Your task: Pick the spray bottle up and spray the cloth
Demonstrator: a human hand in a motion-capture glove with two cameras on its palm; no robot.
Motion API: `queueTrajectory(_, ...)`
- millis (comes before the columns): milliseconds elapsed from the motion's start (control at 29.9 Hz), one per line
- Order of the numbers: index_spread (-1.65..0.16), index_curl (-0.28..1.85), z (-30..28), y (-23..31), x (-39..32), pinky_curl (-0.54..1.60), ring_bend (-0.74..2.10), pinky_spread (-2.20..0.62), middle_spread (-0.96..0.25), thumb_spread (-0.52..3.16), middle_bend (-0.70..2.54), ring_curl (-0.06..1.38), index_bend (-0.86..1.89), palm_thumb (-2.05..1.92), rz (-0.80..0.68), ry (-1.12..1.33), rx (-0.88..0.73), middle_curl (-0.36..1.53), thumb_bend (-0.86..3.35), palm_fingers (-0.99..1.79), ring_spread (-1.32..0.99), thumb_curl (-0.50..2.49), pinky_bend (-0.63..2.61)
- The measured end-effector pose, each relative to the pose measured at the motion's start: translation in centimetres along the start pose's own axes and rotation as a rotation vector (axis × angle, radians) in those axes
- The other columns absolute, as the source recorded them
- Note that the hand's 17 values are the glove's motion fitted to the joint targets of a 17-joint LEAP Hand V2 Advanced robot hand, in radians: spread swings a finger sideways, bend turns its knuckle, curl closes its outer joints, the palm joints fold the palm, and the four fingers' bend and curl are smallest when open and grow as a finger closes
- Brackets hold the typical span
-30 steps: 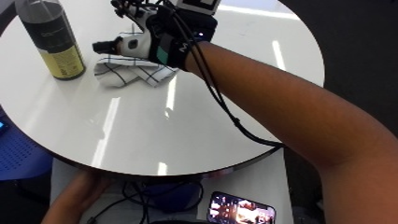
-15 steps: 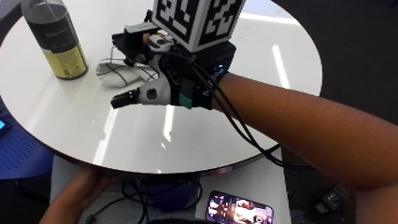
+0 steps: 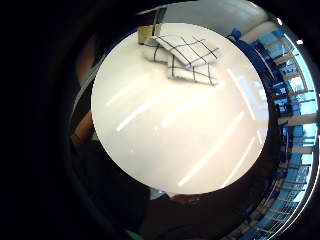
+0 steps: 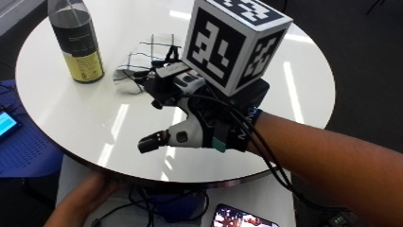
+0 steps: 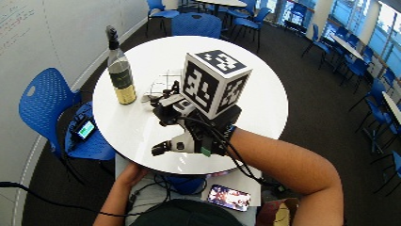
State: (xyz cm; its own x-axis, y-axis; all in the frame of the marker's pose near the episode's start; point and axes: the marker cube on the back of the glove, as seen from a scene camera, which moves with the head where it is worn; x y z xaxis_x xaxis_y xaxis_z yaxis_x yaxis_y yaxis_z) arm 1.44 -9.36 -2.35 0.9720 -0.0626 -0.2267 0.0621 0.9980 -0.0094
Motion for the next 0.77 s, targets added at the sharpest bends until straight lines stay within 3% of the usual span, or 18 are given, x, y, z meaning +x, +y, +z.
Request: queueTrajectory(768, -0.43, 0.34, 3.0, 3.6, -2.1, 0.28, 0.19, 0.24, 0.02, 0.98, 0.2, 0.27, 0.19, 0.25, -0.049, -0.005, -0.086, 0.34, -0.03, 0.34, 0.03, 0.31, 0.17)
